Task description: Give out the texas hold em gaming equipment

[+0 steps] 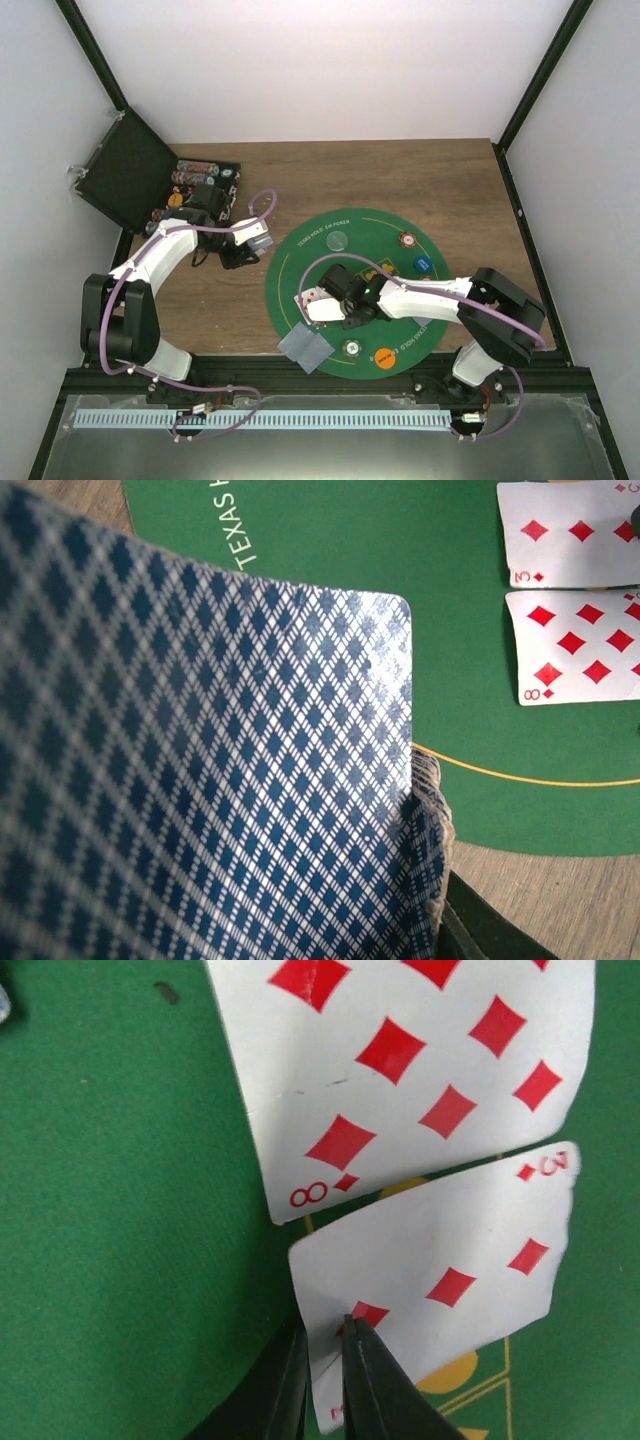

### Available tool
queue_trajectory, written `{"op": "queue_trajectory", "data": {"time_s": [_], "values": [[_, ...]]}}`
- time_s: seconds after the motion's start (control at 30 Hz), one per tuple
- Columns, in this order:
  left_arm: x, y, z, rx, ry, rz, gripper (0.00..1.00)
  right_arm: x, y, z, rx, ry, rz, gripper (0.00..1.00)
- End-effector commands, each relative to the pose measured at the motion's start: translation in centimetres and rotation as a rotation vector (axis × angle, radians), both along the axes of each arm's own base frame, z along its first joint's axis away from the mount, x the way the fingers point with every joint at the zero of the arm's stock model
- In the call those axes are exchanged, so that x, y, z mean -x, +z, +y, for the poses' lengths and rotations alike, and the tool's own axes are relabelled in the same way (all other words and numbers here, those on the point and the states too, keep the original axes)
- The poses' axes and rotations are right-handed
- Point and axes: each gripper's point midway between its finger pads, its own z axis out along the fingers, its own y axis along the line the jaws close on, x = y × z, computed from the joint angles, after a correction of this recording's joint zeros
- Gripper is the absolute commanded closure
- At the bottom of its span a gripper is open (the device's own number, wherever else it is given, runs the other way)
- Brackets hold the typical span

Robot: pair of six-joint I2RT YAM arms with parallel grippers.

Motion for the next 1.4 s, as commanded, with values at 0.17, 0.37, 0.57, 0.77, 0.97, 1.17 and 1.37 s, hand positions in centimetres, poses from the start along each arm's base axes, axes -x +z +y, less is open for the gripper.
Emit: {"op": "queue_trajectory", "data": {"time_s": [0.17, 0.37, 0.57, 0.77, 0.97, 1.17, 1.37], "values": [[-0.4, 1.2, -0.2, 0.019, -0.014, -0.025, 0.61, -0.1, 3.4, 1.4, -0.118, -0.019, -0.030, 0.67], [-0.3, 1.3, -0.3, 0.022, -0.019, -0.011, 0.61, -2.0, 16.2, 4.9, -0.702, -0.179, -0.009, 0.26], [0.5, 3.1, -1.3, 0.071, -0.047, 0.014, 0.60, -6.0, 26.7, 2.1, -1.275, -0.397, 0.434, 0.03], [2.7, 3.7, -2.4, 0.051, -0.120, 0.050, 0.60, -8.8, 26.0, 4.0, -1.278, -0.489, 0.870, 0.04], [4.5, 4.4, -3.7, 0.044, -0.182, 0.047, 0.60, -11.6, 23.9, 6.4, -1.244, -0.522, 0.888, 0.09], [4.6, 4.9, -4.4, 0.067, -0.189, 0.051, 0.60, -11.6, 22.3, 9.6, -1.192, -0.469, 0.911, 0.13], [4.6, 5.6, -4.9, 0.091, -0.195, 0.049, 0.61, -11.7, 20.8, 11.9, -1.165, -0.449, 0.947, 0.15]]}}
